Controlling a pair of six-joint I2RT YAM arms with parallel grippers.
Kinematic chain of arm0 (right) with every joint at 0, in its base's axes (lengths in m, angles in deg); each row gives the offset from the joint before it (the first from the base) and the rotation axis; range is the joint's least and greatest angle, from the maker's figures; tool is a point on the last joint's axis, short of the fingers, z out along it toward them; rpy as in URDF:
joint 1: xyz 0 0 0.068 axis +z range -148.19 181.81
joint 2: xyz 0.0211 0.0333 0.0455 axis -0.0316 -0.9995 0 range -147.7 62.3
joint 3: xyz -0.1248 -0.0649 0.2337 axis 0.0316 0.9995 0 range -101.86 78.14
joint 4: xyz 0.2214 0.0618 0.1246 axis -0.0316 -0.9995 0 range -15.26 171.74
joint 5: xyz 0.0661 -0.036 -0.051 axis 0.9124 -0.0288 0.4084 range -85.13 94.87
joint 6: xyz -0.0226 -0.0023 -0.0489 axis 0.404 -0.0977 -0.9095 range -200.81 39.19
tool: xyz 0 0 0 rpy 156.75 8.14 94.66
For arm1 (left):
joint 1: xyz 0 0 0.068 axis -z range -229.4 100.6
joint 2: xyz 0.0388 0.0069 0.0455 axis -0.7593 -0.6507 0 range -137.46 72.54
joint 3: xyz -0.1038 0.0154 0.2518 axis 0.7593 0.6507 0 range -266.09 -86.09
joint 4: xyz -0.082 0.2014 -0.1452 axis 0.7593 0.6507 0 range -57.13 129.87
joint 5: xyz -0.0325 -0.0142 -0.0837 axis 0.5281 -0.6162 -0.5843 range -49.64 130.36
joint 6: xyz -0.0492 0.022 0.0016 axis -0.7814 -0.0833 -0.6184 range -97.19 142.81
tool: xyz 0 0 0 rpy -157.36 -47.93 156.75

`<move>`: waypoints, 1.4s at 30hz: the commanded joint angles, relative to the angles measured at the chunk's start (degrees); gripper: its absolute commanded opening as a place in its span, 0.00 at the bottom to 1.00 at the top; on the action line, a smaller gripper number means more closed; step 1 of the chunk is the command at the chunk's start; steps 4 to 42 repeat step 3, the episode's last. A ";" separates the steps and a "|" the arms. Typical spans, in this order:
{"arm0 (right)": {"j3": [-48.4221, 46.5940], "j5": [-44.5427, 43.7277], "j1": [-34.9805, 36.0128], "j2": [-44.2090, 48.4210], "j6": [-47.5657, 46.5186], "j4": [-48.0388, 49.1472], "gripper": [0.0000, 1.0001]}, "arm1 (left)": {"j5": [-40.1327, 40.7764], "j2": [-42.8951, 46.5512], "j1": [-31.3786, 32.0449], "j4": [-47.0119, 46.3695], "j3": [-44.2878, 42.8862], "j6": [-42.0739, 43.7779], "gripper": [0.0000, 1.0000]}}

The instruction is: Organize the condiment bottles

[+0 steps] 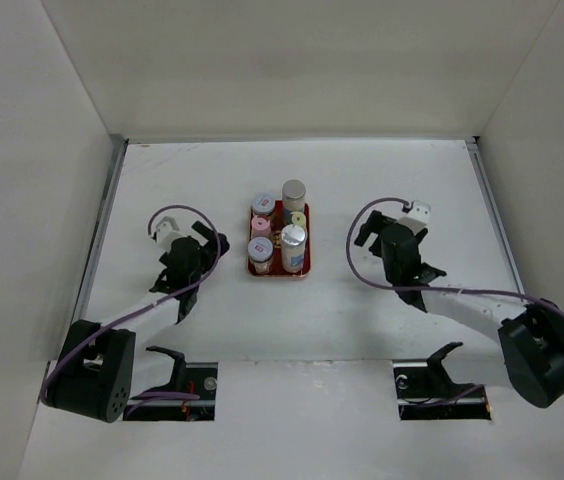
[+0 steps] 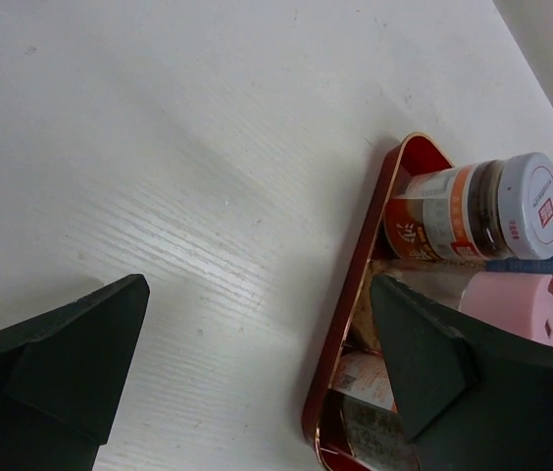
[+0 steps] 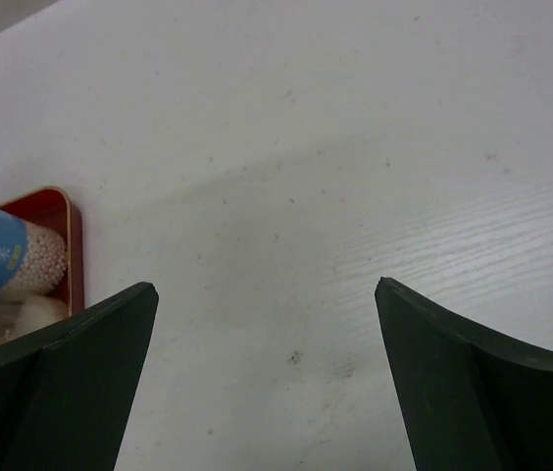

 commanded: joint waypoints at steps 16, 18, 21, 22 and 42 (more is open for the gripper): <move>-2.93 3.85 -0.14 -3.06 1.30 4.94 1.00 | 1.56 1.39 -0.11 0.92 -2.98 1.50 1.00; -2.93 3.85 -0.14 -3.06 1.30 4.94 1.00 | 1.56 1.39 -0.11 0.92 -2.98 1.50 1.00; -2.93 3.85 -0.14 -3.06 1.30 4.94 1.00 | 1.56 1.39 -0.11 0.92 -2.98 1.50 1.00; -2.93 3.85 -0.14 -3.06 1.30 4.94 1.00 | 1.56 1.39 -0.11 0.92 -2.98 1.50 1.00; -2.93 3.85 -0.14 -3.06 1.30 4.94 1.00 | 1.56 1.39 -0.11 0.92 -2.98 1.50 1.00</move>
